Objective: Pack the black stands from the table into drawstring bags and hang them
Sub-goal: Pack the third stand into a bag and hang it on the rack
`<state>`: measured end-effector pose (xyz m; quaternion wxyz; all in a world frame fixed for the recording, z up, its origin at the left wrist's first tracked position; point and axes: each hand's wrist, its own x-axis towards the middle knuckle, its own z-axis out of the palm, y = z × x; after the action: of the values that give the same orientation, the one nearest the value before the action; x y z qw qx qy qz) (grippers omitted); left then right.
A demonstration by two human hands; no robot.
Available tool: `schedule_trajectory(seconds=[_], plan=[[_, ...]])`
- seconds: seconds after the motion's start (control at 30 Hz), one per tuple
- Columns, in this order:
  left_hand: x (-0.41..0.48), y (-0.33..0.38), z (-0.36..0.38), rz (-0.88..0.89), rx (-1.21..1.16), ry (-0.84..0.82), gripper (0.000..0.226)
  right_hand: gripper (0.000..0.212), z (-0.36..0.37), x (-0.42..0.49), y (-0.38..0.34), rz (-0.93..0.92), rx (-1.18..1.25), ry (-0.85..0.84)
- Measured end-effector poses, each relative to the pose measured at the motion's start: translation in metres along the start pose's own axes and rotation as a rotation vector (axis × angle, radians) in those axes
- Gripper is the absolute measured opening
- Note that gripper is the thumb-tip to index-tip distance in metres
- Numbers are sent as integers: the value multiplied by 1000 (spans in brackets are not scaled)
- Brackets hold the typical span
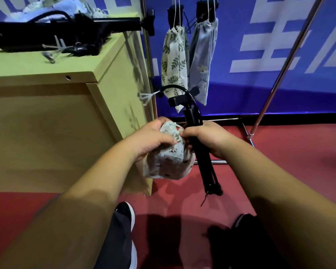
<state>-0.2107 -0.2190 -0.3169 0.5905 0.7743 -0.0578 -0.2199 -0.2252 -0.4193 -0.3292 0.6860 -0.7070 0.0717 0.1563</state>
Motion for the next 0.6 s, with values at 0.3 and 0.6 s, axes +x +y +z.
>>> schedule_trajectory(seconds=[0.3,0.6], plan=[[18,14,10,-129,-128,125,18,18,-13,14,-7,0,-77,32],[24,12,31,-3,-17,303,15,12,-12,6,-1,16,-14,122]])
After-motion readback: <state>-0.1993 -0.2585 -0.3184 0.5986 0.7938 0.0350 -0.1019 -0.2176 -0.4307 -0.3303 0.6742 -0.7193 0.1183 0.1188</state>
